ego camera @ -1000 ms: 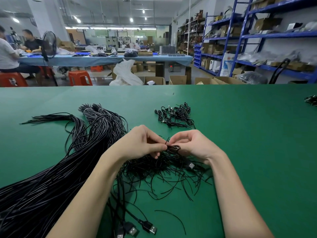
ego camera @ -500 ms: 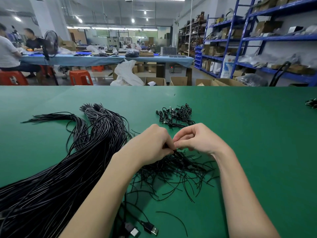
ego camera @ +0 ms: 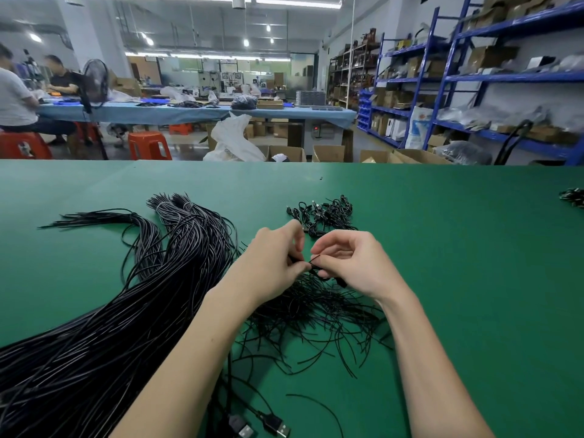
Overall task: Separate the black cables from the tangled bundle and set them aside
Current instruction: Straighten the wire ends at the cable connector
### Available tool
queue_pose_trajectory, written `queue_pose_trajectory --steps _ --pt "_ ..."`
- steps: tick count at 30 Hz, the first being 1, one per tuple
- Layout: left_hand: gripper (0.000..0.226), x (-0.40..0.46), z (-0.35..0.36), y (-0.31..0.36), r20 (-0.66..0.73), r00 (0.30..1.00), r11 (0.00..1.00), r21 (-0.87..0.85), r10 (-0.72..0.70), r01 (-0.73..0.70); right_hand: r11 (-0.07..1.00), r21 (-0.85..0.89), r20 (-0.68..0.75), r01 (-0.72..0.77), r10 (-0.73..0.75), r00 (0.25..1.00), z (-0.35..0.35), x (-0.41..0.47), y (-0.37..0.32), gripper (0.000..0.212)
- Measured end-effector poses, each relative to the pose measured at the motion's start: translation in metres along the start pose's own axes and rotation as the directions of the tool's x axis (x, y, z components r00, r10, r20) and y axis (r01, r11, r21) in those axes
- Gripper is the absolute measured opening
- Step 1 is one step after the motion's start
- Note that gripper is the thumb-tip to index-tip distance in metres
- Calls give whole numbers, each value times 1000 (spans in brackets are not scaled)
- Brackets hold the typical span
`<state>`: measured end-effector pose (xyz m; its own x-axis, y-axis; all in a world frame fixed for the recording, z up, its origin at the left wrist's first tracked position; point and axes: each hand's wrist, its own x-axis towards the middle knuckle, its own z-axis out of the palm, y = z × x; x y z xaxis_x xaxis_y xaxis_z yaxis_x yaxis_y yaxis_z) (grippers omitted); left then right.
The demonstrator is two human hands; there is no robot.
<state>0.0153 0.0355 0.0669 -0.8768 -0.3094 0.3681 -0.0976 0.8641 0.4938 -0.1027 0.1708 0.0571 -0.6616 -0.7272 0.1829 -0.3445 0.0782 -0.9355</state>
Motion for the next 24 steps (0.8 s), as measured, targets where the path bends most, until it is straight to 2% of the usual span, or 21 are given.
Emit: queue_pose_trajectory --steps 3,7,15,19,22,24 --pt "32 -1 2 -3 -5 1000 999 -34 -21 21 992 -117 12 44 -43 999 0 0 0 18" --pt "32 0 4 -5 5 1000 999 50 -6 6 976 -214 55 49 -38 998 0 1 2 16" --pt "30 3 9 -8 -13 995 984 150 98 -95 998 -64 -72 6 -11 997 10 3 13 12" --pt "32 3 6 -10 -135 985 994 15 111 -110 998 24 -132 64 -61 989 16 4 13 16" --pt "48 3 3 -8 -273 962 987 -153 7 -51 984 140 -184 109 -82 980 17 6 12 15" --pt "59 3 4 -6 -379 919 964 -266 -107 2 966 219 -196 138 -95 976 16 7 11 15"
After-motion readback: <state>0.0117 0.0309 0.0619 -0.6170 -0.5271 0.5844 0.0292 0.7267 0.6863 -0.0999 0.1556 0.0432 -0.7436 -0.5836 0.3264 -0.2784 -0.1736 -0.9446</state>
